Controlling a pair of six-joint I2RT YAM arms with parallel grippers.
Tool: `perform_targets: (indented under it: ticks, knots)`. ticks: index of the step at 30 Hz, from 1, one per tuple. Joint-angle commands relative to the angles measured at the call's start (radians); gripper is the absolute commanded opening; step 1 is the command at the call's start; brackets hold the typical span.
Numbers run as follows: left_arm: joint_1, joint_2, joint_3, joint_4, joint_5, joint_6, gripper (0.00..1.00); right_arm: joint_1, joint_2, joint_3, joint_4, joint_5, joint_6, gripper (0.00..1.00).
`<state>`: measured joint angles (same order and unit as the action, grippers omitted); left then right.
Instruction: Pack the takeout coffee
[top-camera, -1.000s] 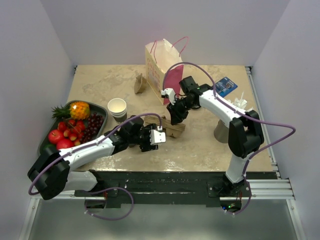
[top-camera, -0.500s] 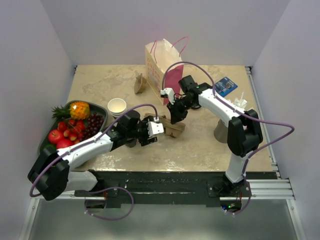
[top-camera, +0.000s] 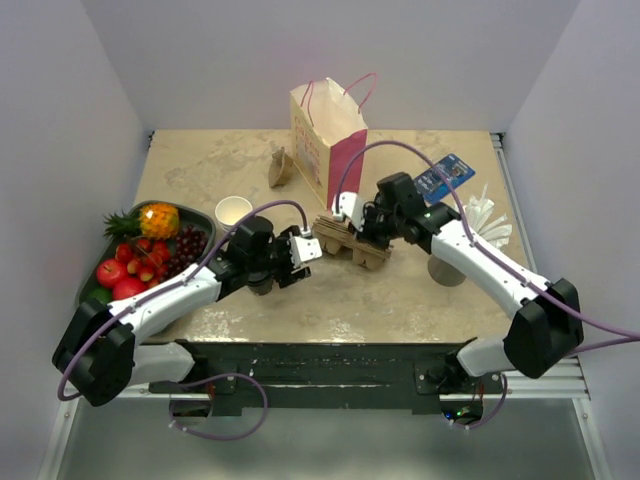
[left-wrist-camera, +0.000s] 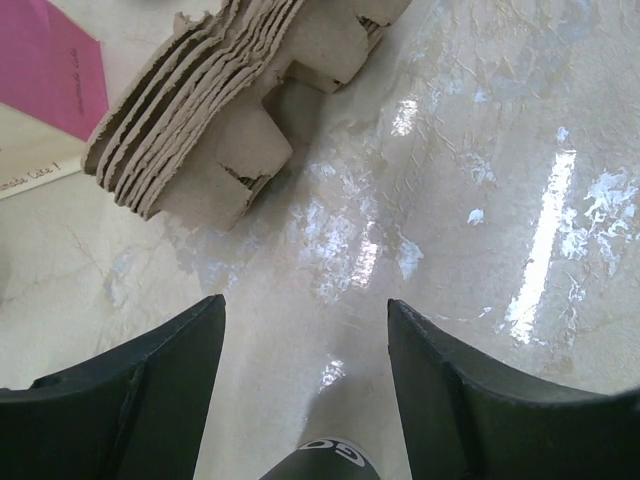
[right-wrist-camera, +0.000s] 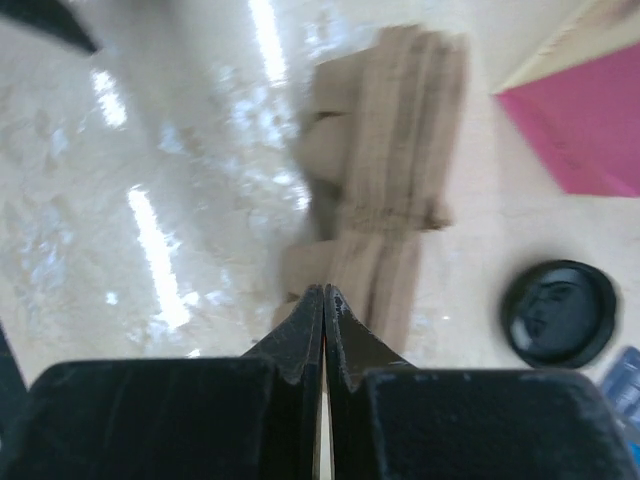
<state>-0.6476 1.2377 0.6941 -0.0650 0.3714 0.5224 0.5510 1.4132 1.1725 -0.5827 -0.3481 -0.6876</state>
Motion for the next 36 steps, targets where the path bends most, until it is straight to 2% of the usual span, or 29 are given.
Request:
perform_targets:
  ticks: [1,6,9,10,15,16,19,21,22,29,36]
  knots:
    - [0.02,-0.035,0.039,0.031,0.026,-0.024,0.7,0.05,-0.029,-0.099,0.023,0.002,-0.037,0.01]
    - [0.043,-0.038,0.051,0.047,0.024,-0.062,0.72,0.017,-0.022,-0.039,0.067,-0.009,0.164,0.05]
    - [0.049,-0.03,0.071,0.05,0.029,-0.082,0.75,-0.029,0.026,0.045,0.07,-0.02,0.203,0.2]
    - [0.049,-0.029,0.077,0.048,0.034,-0.085,0.76,-0.037,0.058,0.065,0.066,-0.022,0.2,0.32]
    - [0.06,-0.02,0.123,0.045,0.038,-0.113,0.79,-0.066,0.151,0.144,-0.008,-0.057,0.169,0.53]
    - [0.063,-0.02,0.13,0.044,0.04,-0.119,0.79,-0.077,0.173,0.17,-0.032,-0.068,0.166,0.65]
    - [0.075,-0.024,0.154,0.031,0.043,-0.13,0.8,-0.083,0.24,0.184,-0.114,-0.091,0.143,0.83]
    - [0.086,-0.027,0.168,0.021,0.041,-0.13,0.8,-0.082,0.239,0.171,-0.114,-0.103,0.135,0.89]
    - [0.091,-0.032,0.173,0.016,0.041,-0.128,0.8,-0.082,0.234,0.158,-0.109,-0.104,0.138,0.99]
    - [0.118,-0.055,0.18,0.004,0.04,-0.124,0.8,-0.082,0.245,0.116,-0.103,-0.071,0.134,0.99]
    - [0.157,-0.083,0.199,-0.024,0.028,-0.105,0.81,-0.082,0.285,0.09,-0.121,-0.069,0.096,0.86]
